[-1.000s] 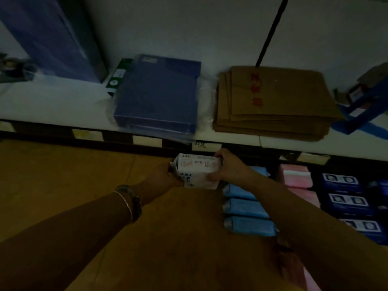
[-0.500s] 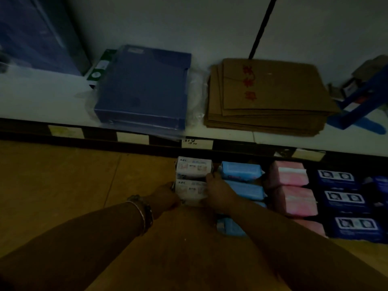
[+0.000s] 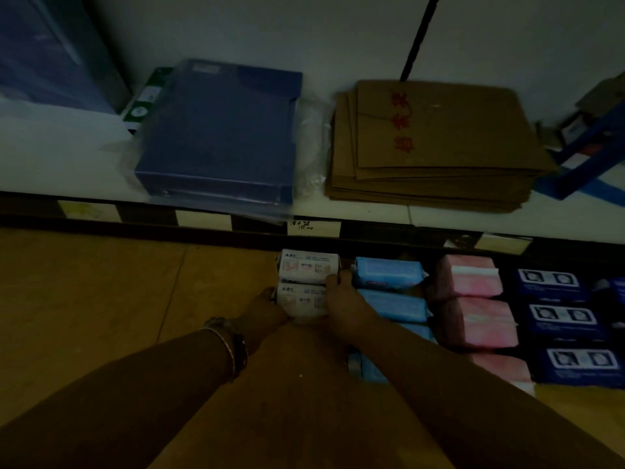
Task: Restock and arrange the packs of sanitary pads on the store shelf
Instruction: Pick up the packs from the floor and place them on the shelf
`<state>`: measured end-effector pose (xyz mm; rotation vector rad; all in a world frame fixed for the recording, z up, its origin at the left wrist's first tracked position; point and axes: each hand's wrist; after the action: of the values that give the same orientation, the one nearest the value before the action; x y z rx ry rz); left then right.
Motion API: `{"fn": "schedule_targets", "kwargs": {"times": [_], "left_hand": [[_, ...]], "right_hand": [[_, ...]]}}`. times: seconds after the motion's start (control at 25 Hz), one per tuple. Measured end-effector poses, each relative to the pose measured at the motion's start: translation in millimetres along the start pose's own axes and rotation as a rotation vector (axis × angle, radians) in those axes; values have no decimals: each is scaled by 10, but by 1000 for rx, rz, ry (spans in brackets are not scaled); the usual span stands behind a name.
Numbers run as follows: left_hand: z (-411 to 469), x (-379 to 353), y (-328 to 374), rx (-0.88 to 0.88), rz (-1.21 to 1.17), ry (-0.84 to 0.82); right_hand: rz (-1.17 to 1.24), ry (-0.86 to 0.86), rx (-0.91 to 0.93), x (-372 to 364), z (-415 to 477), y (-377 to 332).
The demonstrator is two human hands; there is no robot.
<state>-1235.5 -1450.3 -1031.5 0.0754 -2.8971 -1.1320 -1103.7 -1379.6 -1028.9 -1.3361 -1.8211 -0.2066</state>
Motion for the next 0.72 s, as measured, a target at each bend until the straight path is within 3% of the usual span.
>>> {"fn": "schedule_targets", "kwargs": {"times": [0.16,0.28,0.48,0.72], "left_hand": [[-37,-31,25,18,-14,30],[-85,-26,55,53,35,56],[-340,-50,141,61,194,115],[-685,-87,243,-13,705,158]], "right_hand": [[-96,-45,-61,4,-5,-8],[-28,-63,-32,81,-54,-33],[-28,29,17,223,-214,-49],[-11,90,60,388,-362,71]]}}
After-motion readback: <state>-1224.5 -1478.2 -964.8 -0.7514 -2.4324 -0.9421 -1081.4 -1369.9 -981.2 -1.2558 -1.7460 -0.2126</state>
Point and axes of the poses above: each hand's wrist, its own z-axis towards the middle knuckle, its own x-axis out of the back of the hand, y = z × x, and after that the axes turned 11 degrees about -y, right-handed
